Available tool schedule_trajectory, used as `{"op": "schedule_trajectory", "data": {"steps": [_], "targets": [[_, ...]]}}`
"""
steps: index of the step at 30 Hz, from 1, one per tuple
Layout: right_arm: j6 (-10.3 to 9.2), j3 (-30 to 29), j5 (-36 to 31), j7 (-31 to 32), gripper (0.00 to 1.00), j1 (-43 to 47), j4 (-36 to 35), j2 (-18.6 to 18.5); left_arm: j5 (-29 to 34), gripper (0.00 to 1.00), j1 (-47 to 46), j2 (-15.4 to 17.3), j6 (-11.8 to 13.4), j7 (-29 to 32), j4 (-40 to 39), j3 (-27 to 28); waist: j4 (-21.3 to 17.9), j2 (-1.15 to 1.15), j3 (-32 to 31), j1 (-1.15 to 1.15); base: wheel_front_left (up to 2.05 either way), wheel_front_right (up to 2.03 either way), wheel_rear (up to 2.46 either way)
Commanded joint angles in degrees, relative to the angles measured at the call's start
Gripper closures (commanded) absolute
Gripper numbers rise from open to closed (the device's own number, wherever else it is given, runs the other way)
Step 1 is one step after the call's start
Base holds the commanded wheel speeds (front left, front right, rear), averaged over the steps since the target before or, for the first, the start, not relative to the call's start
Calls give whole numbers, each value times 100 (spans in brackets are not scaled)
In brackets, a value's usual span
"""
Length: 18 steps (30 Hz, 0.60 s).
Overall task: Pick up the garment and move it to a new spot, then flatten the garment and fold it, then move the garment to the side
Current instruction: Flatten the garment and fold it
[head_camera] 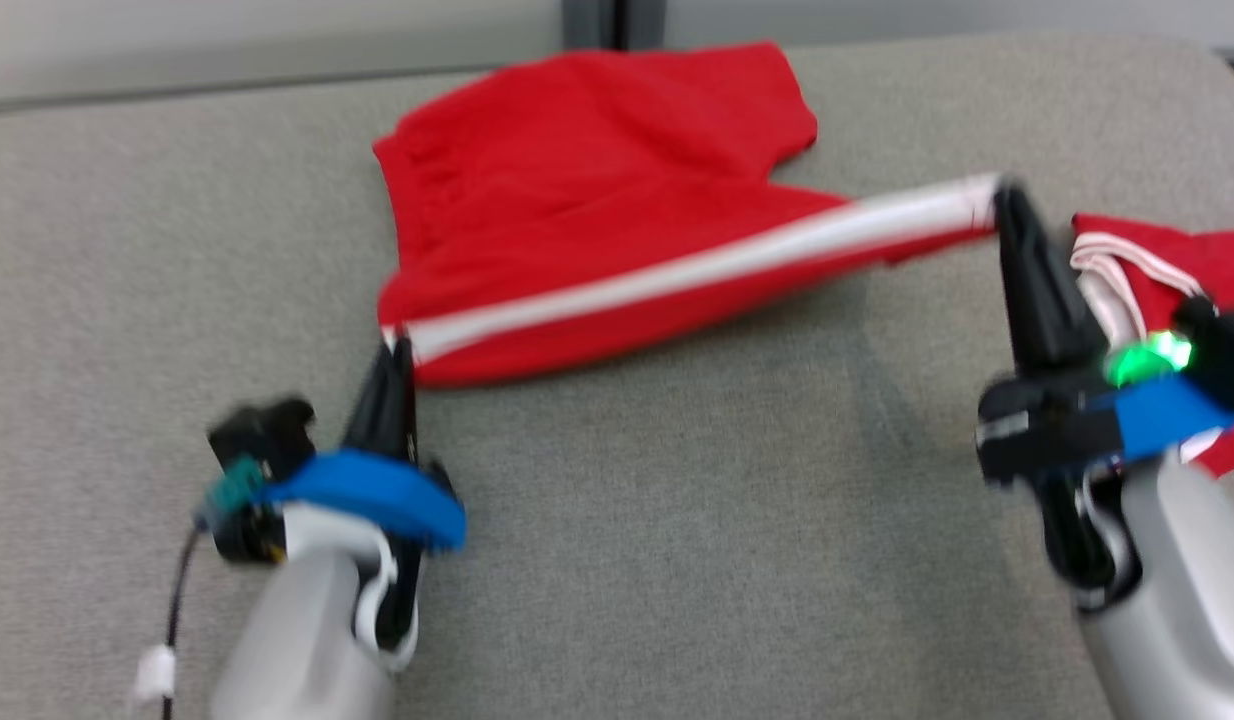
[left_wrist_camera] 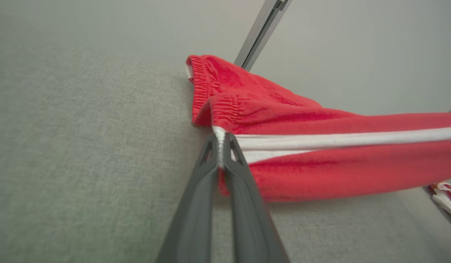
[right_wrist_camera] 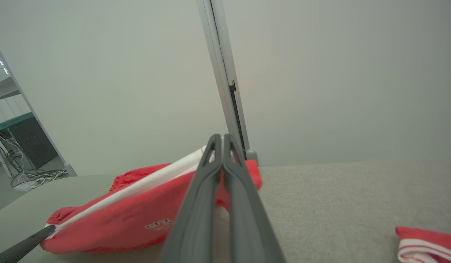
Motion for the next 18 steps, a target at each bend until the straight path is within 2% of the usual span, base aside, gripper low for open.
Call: {"op": "schedule_trajectory", "data": {"steps": [1, 5, 12, 18], "targets": [[-3, -95, 82, -32, 100, 364, -69, -16, -58, 100, 263, 63, 2, -25, -80, -91, -67, 0, -231, 1, 0, 0, 0], [-3, -141, 123, -31, 100, 1309, -140, 75, -332, 100, 1112, 67, 2, -25, -304, -198, -5, 0, -739, 1, 0, 0, 0], [-3, -88, 148, -30, 100, 2594, -83, 255, -413, 100, 2264, 59, 0, -25, -599, -259, 5, 0, -1626, 1, 0, 0, 0], [-2, -81, 189, -30, 100, 3404, -216, 284, -304, 100, 2998, 52, -1, -25, -941, -451, 22, 0, -1962, 1, 0, 0, 0]]}}
